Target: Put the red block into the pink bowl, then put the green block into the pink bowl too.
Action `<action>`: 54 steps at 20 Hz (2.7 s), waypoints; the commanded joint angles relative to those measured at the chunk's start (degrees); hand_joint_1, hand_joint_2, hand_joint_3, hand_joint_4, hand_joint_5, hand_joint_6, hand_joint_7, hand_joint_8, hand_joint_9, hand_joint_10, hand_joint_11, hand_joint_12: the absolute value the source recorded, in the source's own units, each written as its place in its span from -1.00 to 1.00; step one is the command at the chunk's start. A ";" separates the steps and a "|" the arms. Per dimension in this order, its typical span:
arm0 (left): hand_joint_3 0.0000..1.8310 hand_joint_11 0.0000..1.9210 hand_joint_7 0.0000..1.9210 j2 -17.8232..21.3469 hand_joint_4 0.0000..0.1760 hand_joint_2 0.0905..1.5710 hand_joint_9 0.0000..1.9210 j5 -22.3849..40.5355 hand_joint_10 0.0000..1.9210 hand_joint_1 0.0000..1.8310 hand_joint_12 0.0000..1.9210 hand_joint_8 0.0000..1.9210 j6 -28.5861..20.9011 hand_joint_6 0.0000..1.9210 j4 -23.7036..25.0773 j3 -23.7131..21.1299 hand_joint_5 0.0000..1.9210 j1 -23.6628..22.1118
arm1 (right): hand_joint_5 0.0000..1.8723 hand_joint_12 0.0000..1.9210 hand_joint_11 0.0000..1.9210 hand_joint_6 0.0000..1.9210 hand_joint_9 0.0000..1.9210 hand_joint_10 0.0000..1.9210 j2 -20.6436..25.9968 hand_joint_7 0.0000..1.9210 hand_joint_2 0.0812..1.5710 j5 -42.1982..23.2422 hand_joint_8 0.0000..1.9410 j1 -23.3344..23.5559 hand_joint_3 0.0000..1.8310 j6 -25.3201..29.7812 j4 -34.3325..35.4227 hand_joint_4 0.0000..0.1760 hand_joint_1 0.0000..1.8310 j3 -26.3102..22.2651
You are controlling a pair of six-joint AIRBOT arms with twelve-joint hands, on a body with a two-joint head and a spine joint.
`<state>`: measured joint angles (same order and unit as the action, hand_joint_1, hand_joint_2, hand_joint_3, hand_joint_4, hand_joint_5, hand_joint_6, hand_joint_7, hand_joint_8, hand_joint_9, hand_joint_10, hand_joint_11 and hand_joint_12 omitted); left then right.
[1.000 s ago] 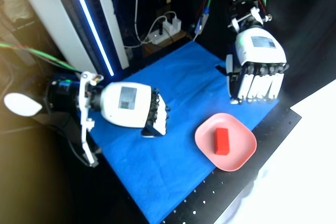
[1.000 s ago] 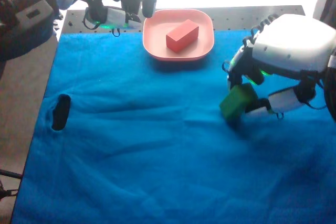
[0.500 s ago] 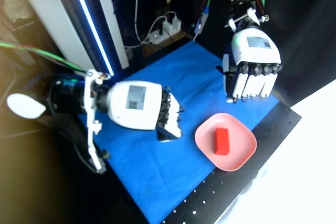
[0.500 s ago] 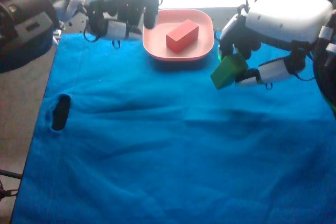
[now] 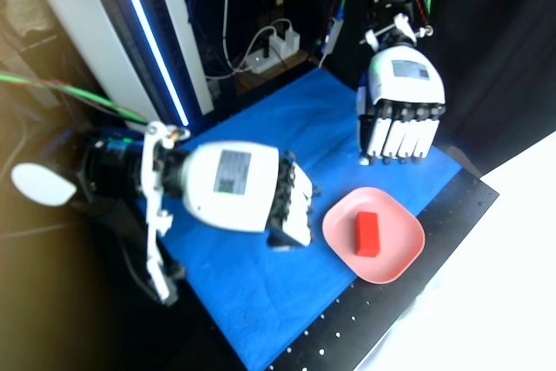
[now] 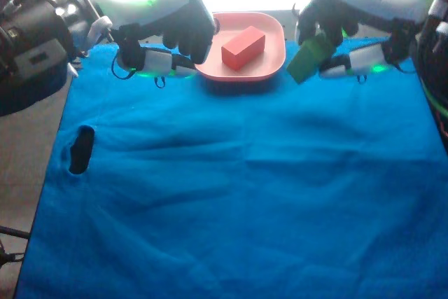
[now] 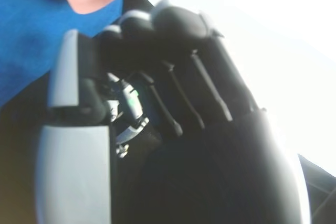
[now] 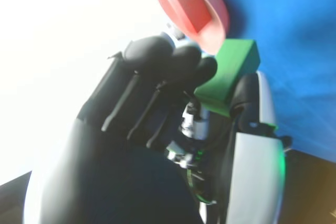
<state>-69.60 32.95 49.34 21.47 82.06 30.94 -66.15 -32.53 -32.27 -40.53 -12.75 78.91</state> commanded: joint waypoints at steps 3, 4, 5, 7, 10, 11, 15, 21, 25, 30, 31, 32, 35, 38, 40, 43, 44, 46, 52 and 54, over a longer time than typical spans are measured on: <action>-1.00 -0.05 0.11 0.07 -1.00 0.31 0.07 6.76 0.31 0.26 0.70 0.00 0.05 -0.14 -0.74 -0.54 0.13 -0.07 | 0.14 0.72 -0.04 -0.30 0.13 0.24 -1.69 0.24 0.30 -5.91 -0.09 1.86 -1.00 -0.01 1.20 -1.00 0.41 1.56; -1.00 -0.11 0.09 0.05 -1.00 0.31 0.03 6.95 0.30 0.22 0.70 0.00 0.05 -0.13 -0.61 -0.74 0.13 0.10 | 0.15 0.73 -0.05 -0.35 0.13 0.25 -2.59 0.23 0.30 -5.32 -0.07 2.26 -1.00 -0.01 1.19 -1.00 0.41 2.38; -1.00 -0.16 0.06 0.03 -1.00 0.31 0.00 7.22 0.30 0.23 0.69 0.00 0.05 -0.14 -0.58 -0.91 0.13 0.34 | 0.14 0.76 0.00 -0.37 0.14 0.33 -3.50 0.18 0.32 -4.75 0.04 2.54 -1.00 -0.02 1.18 -1.00 0.40 3.26; -1.00 -0.18 0.14 0.03 -1.00 0.31 0.00 7.74 0.28 0.36 0.70 0.03 0.05 -0.28 -0.57 -1.26 0.13 0.76 | 0.13 0.80 0.08 -0.14 0.17 0.49 -4.86 0.19 0.33 -4.00 0.13 2.86 -1.00 -0.02 1.16 -1.00 0.30 4.71; -1.00 -0.29 0.16 0.34 -1.00 0.31 -0.03 8.89 0.17 0.37 0.61 -0.02 0.02 -0.25 -0.57 -2.15 0.13 1.71 | 0.14 0.47 -0.05 -0.31 0.13 0.06 -6.49 0.22 0.31 -3.41 -0.07 3.43 -1.00 -0.02 1.17 -1.00 0.40 6.58; -1.00 -0.29 0.15 0.42 -1.00 0.32 -0.03 9.05 0.15 0.37 0.58 -0.01 0.01 -0.23 -0.57 -2.39 0.11 1.93 | 0.16 0.52 -0.08 -0.18 0.11 0.07 -6.84 0.17 0.31 -3.26 -0.16 3.54 -1.00 -0.02 1.17 -1.00 0.30 6.99; -1.00 -0.35 0.08 0.67 -1.00 0.35 -0.10 10.42 0.30 0.36 0.70 0.13 -0.17 -0.15 -0.57 -3.41 0.05 2.92 | 0.14 0.57 0.06 -0.11 0.20 0.17 -8.37 0.25 0.33 -2.75 -0.23 3.86 -1.00 -0.02 1.20 -1.00 0.27 8.82; -1.00 -0.22 0.08 1.30 -1.00 0.36 -0.02 12.94 0.26 0.35 0.57 0.10 -0.50 -0.07 -0.01 -4.97 0.03 3.47 | 0.17 0.54 -0.03 -0.16 0.15 0.19 -11.27 0.20 0.31 -2.18 -0.17 3.87 -1.00 -0.02 1.80 -1.00 0.28 11.56; -1.00 -0.11 0.09 1.51 -1.00 0.36 0.03 14.78 0.34 0.35 0.69 0.07 -3.29 -0.03 1.46 -5.17 0.02 3.91 | 0.14 0.61 -0.08 -0.12 0.07 0.30 -12.60 0.14 0.33 -0.72 -0.05 3.87 -1.00 -0.02 1.80 -1.00 0.28 13.51; -1.00 -0.43 0.11 2.09 -1.00 0.36 -0.05 16.62 0.25 0.35 0.57 0.04 -4.04 0.01 2.09 -6.23 -0.02 4.48 | 0.14 0.66 -0.08 -0.11 0.04 0.35 -14.44 0.10 0.33 0.15 0.07 3.86 -1.00 -0.02 2.33 -1.00 0.28 16.00; -1.00 -0.38 0.13 2.37 -1.00 0.36 -0.06 17.13 0.24 0.35 0.60 0.01 -4.04 0.01 2.13 -6.57 -0.01 4.72 | 0.14 0.71 -0.09 -0.12 0.02 0.38 -15.07 0.10 0.33 0.33 0.07 3.86 -1.00 -0.02 2.41 -1.00 0.28 16.83; -1.00 -0.33 0.14 2.55 -1.00 0.35 -0.06 17.45 0.25 0.36 0.64 -0.01 -4.04 -0.03 2.19 -6.81 0.01 4.83 | 0.13 0.69 -0.12 -0.11 0.00 0.36 -15.49 0.09 0.33 0.55 0.04 3.86 -1.00 -0.02 2.42 -1.00 0.28 17.34; -1.00 -0.26 0.09 2.97 -1.00 0.37 -0.10 17.93 0.34 0.35 0.73 0.10 -4.04 -0.01 2.35 -7.27 -0.01 4.93 | 0.13 0.51 -0.10 -0.25 0.04 0.11 -16.08 0.14 0.33 0.86 0.00 3.86 -1.00 -0.02 2.57 -1.00 0.36 18.04; -1.00 -0.20 0.09 3.07 -1.00 0.37 -0.07 17.73 0.32 0.35 0.69 0.09 -4.06 0.00 2.35 -7.30 -0.02 4.97 | 0.19 0.45 -0.06 -0.26 0.11 -0.03 -16.13 0.17 0.30 0.95 -0.28 3.86 -1.00 -0.02 2.58 -1.00 0.31 18.04; -1.00 -0.21 0.09 3.19 -1.00 0.37 -0.06 17.51 0.32 0.35 0.70 0.10 -4.06 -0.01 2.44 -7.31 -0.02 5.04 | 0.05 0.46 -0.15 -0.67 0.06 -0.13 -16.12 0.16 0.19 1.16 -0.57 3.86 -1.00 -0.02 2.58 -1.00 0.20 18.01; -1.00 -0.20 0.06 3.24 -1.00 0.38 -0.07 17.39 0.33 0.35 0.71 0.15 -4.06 -0.02 2.44 -7.32 -0.01 5.12 | -0.30 0.07 -0.49 -1.00 -0.07 -0.88 -16.12 -0.04 0.01 1.29 -0.99 3.86 -1.00 -0.01 2.59 -1.00 0.01 17.86; -1.00 -0.23 0.02 3.24 -1.00 0.39 -0.11 17.37 0.38 0.34 0.74 0.21 -4.06 0.00 2.44 -7.31 -0.02 5.13 | -0.48 -0.12 -0.60 -1.00 -0.22 -0.97 -16.12 -0.22 -0.04 1.39 -1.00 3.86 -1.00 -0.01 2.58 -1.00 -0.04 17.86; -1.00 -0.25 0.00 3.24 -1.00 0.40 -0.13 17.33 0.41 0.34 0.74 0.26 -4.05 -0.02 2.44 -7.31 -0.02 5.12 | -0.76 -0.14 -0.86 -1.00 -0.49 -1.00 -16.13 -0.47 -0.11 1.46 -1.00 3.86 -1.00 -0.01 2.58 -0.40 -0.09 17.84; -1.00 -0.21 0.07 3.42 -1.00 0.37 -0.06 16.61 0.30 0.34 0.68 0.11 -4.05 0.00 2.44 -7.28 -0.01 5.13 | -0.91 -0.30 -1.00 -1.00 -0.68 -1.00 -15.98 -0.70 -0.18 1.65 -1.00 3.88 -1.00 -0.01 2.57 0.01 -0.18 16.94; -1.00 -0.24 0.06 3.57 -1.00 0.37 -0.08 16.10 0.27 0.34 0.69 0.12 -4.06 -0.03 2.05 -7.06 0.01 5.09 | -0.92 -0.35 -1.00 -1.00 -0.69 -1.00 -15.07 -0.72 -0.17 1.65 -1.00 4.09 -1.00 -0.01 2.54 0.21 -0.14 15.90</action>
<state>-66.26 43.35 45.25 25.30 74.94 36.67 -81.43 -24.43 -29.52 -40.51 -11.22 94.56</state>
